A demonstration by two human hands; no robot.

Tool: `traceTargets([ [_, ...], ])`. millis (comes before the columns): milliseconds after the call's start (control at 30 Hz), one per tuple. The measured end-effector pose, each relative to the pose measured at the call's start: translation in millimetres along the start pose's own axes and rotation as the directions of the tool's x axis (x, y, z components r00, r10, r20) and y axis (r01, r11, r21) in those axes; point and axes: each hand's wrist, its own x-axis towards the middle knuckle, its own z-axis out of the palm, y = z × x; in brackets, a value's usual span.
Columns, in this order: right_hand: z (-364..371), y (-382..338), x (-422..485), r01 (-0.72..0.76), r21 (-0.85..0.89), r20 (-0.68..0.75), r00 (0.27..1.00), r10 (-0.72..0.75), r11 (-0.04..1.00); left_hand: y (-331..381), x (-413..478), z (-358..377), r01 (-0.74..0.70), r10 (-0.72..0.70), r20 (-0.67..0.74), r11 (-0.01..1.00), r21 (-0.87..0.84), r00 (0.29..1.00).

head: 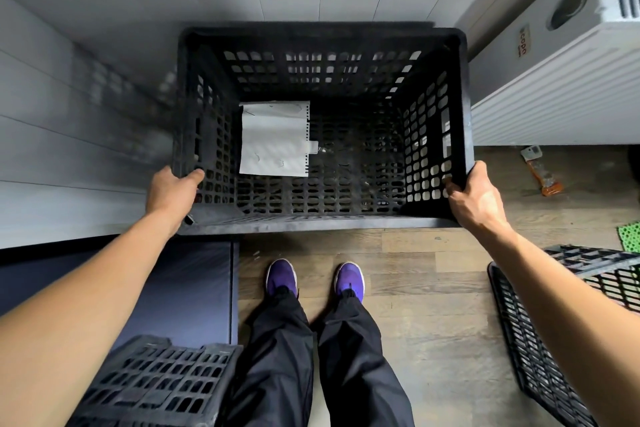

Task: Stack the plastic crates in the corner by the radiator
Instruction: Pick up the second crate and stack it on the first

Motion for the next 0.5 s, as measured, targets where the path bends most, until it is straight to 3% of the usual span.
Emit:
traceTargets([
  [233,-1,0,-5,0.03,0.0,0.003,1.0,-0.03,1.0,-12,2,-1,0.027,-0.025,0.052,0.999,-0.029,0.998],
  [500,9,-1,-15,0.053,-0.268,-0.032,0.997,-0.064,0.962,-14,-29,4,-0.108,0.129,-0.072,0.965,0.239,0.989],
])
